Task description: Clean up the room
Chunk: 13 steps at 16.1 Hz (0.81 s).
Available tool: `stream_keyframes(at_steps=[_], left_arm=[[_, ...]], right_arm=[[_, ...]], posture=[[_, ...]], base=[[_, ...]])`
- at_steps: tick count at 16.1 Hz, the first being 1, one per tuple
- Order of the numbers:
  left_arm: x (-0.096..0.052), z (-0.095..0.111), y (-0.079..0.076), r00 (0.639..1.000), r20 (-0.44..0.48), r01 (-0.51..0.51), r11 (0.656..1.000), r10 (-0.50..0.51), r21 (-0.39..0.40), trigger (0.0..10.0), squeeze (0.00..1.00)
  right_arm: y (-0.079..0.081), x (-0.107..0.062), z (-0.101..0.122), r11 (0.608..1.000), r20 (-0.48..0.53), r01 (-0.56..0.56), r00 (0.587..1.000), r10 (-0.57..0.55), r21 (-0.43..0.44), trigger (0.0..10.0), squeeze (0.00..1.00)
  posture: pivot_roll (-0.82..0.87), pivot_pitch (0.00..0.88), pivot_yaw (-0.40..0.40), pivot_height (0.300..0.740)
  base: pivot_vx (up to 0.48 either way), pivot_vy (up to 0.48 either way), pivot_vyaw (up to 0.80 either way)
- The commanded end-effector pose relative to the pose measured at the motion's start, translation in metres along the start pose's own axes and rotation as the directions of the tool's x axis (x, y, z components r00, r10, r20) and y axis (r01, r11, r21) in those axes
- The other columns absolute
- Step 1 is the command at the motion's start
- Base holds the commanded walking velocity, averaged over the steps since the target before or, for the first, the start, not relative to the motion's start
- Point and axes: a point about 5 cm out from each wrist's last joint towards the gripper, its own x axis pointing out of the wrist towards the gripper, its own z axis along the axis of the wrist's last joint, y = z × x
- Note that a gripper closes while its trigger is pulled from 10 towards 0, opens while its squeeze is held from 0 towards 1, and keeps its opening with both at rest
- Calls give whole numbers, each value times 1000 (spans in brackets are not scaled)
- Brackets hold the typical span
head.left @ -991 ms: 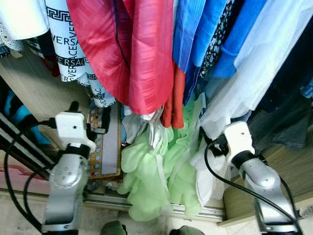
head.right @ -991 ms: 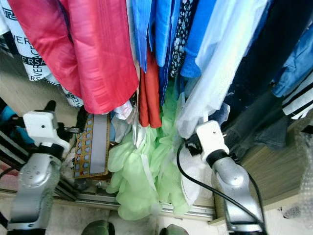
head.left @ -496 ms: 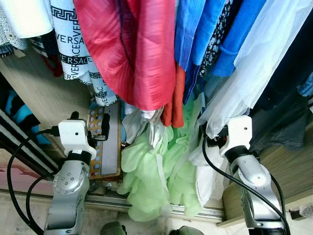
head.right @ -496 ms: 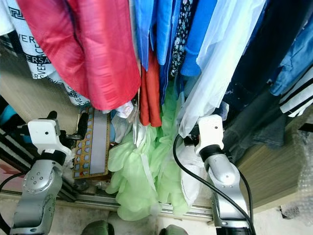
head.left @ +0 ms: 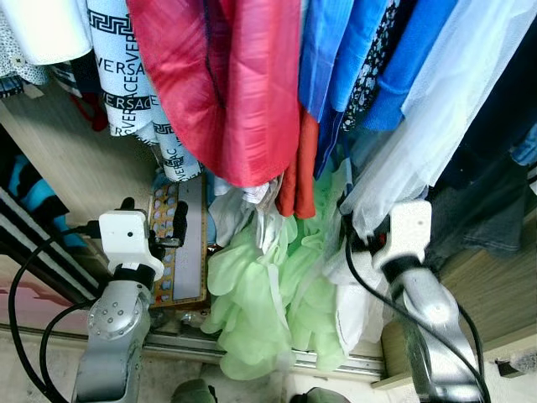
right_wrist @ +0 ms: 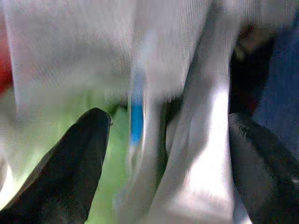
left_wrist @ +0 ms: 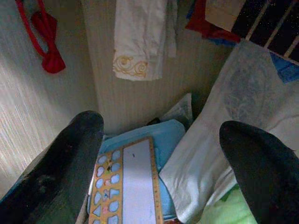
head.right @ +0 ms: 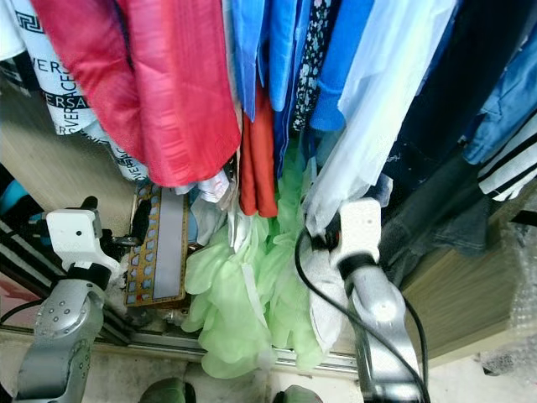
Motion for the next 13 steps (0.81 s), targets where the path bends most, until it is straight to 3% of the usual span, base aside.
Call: stream_keyframes(at_steps=[1,3,5,6,8,11,13], left_arm=[[-2,4,-3,1000,0,31,1000,-31,0,10000,0],[-3,2,-7,998,-16,57,998,-57,4,10000,0],[-2,2,-8,998,-22,64,998,-64,3,10000,0],[0,4,-11,997,-19,76,997,-76,-5,10000,0],[1,5,-12,997,-15,76,997,-76,-8,10000,0],[0,6,-10,999,-15,50,999,-49,7,10000,0],[-3,5,-7,1000,-12,19,1000,-19,8,10000,0]], right_arm=[[-3,-17,-6,1000,-54,-13,998,13,4,10000,0],[-7,-42,-26,998,-186,-70,980,67,-8,10000,0],[-5,-48,-31,993,-221,-119,968,116,0,10000,0],[4,-43,-20,978,-153,-204,969,195,-43,10000,0],[15,-28,5,977,-19,-206,979,205,-53,10000,0],[23,-15,24,979,69,-199,977,202,-43,10000,0],[19,-16,17,986,58,-164,984,166,-40,10000,0]], posture=[[23,81,-23,740],[8,93,-15,740],[1,100,-8,740],[0,101,-6,740],[2,103,-3,740],[9,104,-5,740],[14,104,-10,740]], base=[[0,0,0],[0,0,0],[0,0,0],[0,0,0],[0,0,0],[0,0,0],[0,0,0]])
